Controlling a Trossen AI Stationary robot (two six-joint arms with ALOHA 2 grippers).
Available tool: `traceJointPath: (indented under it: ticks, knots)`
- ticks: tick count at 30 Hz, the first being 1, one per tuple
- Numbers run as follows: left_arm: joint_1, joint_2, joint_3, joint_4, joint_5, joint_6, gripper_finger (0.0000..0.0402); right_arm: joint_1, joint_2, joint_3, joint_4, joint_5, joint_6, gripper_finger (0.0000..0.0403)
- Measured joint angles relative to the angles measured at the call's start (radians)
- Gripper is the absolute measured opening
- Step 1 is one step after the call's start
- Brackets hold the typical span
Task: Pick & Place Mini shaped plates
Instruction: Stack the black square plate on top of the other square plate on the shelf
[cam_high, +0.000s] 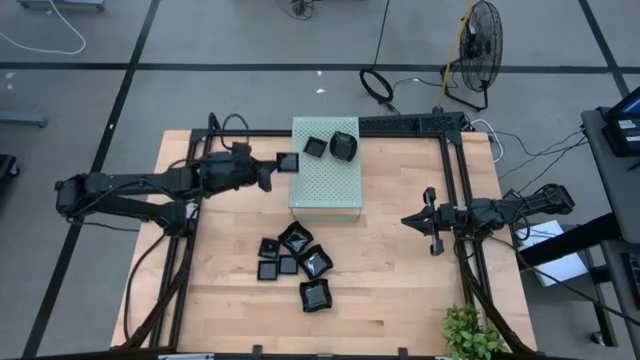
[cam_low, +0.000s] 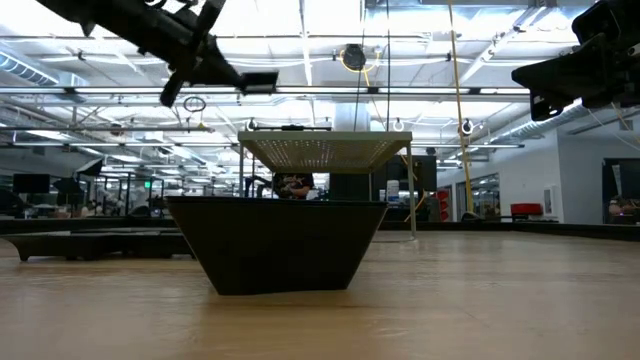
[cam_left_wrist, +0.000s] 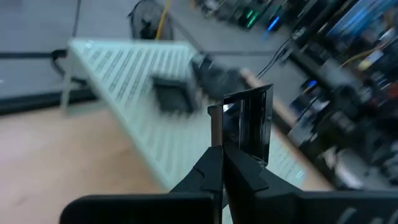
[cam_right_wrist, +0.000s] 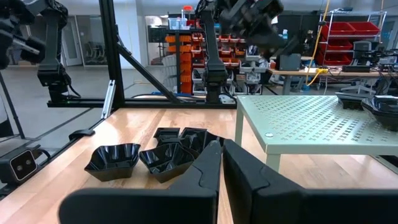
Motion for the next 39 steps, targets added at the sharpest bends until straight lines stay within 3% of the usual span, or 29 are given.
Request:
traceJointPath:
  ticks: [6,14,19,23,29,39]
  knots:
    - [0.125,0.014,0.023,0.125,0.169,-0.002,0.0003,0.0,0.0,0.0,0.0,0.0,0.0,0.0007]
    - [0.22,0.203,0.258,0.028,0.305,0.091,0.0003,0.0,0.0,0.0,0.0,0.0,0.0,0.0006]
    - [0.266,0.361,0.441,-0.132,0.312,0.172,0.0002,0.0,0.0,0.0,0.0,0.0,0.0,0.0009]
    - [0.283,0.472,0.511,-0.197,0.311,0.202,0.0002,0.0,0.0,0.0,0.0,0.0,0.0,0.0006]
    - [0.322,0.55,0.519,-0.201,0.301,0.198,0.0003,0.0,0.0,0.0,0.0,0.0,0.0,0.0008]
    - [0.328,0.566,0.52,-0.249,0.311,0.196,0.0003,0.0,0.0,0.0,0.0,0.0,0.0,0.0008]
